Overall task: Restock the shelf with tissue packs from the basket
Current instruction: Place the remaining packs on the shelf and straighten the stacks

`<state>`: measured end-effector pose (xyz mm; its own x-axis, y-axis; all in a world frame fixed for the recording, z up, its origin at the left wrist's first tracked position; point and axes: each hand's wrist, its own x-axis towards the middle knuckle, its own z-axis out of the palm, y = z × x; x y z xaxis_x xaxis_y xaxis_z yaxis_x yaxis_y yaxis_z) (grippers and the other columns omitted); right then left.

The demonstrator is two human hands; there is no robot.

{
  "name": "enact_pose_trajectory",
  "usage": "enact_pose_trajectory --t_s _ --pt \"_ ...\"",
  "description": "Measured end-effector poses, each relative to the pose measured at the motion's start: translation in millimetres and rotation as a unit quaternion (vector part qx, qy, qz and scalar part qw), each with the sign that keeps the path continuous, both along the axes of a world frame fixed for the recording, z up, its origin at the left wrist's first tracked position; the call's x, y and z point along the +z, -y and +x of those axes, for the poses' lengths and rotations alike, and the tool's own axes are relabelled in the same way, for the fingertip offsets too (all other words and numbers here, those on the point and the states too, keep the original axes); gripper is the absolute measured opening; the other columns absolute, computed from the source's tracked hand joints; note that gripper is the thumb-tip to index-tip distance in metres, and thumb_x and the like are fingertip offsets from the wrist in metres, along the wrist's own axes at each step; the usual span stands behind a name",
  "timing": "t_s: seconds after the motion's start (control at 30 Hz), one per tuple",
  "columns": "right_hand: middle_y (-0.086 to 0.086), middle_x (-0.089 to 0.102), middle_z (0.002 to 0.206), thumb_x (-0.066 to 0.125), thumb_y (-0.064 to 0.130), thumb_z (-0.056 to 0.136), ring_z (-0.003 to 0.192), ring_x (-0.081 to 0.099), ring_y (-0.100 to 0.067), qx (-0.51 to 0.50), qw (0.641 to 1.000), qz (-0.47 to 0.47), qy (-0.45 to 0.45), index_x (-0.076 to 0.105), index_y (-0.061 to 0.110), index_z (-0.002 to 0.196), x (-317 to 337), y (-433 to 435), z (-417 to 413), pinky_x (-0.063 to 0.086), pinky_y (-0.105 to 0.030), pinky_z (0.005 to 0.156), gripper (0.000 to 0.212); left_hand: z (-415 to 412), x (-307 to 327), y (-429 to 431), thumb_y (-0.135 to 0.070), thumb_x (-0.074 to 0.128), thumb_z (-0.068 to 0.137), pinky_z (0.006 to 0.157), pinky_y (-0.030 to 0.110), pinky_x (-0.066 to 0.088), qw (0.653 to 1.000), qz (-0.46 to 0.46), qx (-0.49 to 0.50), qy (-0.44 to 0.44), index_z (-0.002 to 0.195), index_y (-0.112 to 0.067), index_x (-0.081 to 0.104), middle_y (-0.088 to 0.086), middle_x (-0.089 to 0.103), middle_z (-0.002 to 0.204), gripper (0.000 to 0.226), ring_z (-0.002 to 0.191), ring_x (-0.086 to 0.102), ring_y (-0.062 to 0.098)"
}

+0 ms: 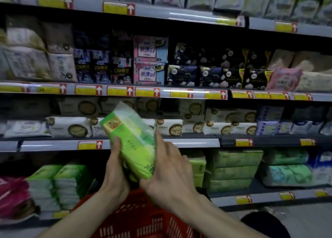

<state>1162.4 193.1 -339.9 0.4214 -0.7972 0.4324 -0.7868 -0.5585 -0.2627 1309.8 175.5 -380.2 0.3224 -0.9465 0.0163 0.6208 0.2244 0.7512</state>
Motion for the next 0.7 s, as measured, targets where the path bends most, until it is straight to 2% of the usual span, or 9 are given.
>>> enact_pose_trajectory --t_s 0.2,0.33,0.43,0.5,0.6,0.7 --pt "-0.002 0.039 0.153 0.073 0.050 0.077 0.140 0.040 -0.026 0.036 0.999 0.035 -0.016 -0.012 0.027 0.164 -44.5 2.5 61.6 0.042 -0.045 0.109 0.124 59.6 -39.5 -12.6 -0.064 0.045 0.100 0.107 0.051 0.046 0.998 0.023 0.055 -0.003 0.138 -0.016 0.063 0.012 0.070 0.133 0.064 0.123 0.067 0.029" --pt "-0.001 0.038 0.151 0.068 0.057 0.077 0.138 0.044 -0.025 0.024 0.999 0.023 -0.004 0.001 0.028 0.166 -71.6 3.0 98.6 0.046 -0.044 0.102 0.116 98.8 -57.4 -9.7 -0.063 0.050 0.099 0.113 0.054 0.042 0.996 0.042 0.069 0.027 0.141 -0.016 0.062 0.014 0.069 0.135 0.065 0.128 0.064 0.032" --pt "0.001 0.022 0.159 0.063 0.062 0.081 0.147 0.032 -0.022 0.030 0.998 0.060 -0.008 -0.015 0.034 0.162 -82.4 -7.3 116.8 0.041 -0.041 0.112 0.117 118.1 -67.6 -8.8 -0.065 0.053 0.094 0.115 0.056 0.042 0.997 0.048 0.052 0.036 0.138 -0.016 0.065 0.014 0.070 0.133 0.068 0.125 0.066 0.033" --pt "0.002 0.023 0.159 0.059 0.064 0.078 0.147 0.032 -0.022 0.026 0.997 0.067 0.000 -0.021 0.037 0.158 -88.9 -13.8 123.3 0.041 -0.040 0.113 0.117 125.1 -70.7 -8.7 -0.063 0.054 0.092 0.114 0.055 0.043 0.997 0.057 0.048 0.031 0.136 -0.014 0.067 0.016 0.072 0.130 0.067 0.122 0.067 0.035" --pt "-0.001 0.036 0.152 0.058 0.067 0.070 0.137 0.048 -0.026 -0.009 0.997 0.077 0.019 -0.010 0.035 0.162 -108.9 -23.4 130.3 0.053 -0.044 0.101 0.118 127.0 -79.3 -10.4 -0.068 0.061 0.088 0.114 0.056 0.043 0.997 0.066 0.043 0.020 0.139 -0.012 0.064 0.019 0.070 0.132 0.076 0.125 0.065 0.037" --pt "-0.001 0.042 0.147 0.062 0.067 0.064 0.127 0.057 -0.028 -0.025 0.995 0.086 0.043 0.008 0.032 0.164 -130.5 -34.5 137.3 0.060 -0.045 0.087 0.120 128.9 -90.2 -14.4 -0.057 0.053 0.094 0.107 0.054 0.052 0.996 0.073 0.058 0.002 0.142 -0.008 0.059 0.021 0.070 0.130 0.069 0.123 0.065 0.040"
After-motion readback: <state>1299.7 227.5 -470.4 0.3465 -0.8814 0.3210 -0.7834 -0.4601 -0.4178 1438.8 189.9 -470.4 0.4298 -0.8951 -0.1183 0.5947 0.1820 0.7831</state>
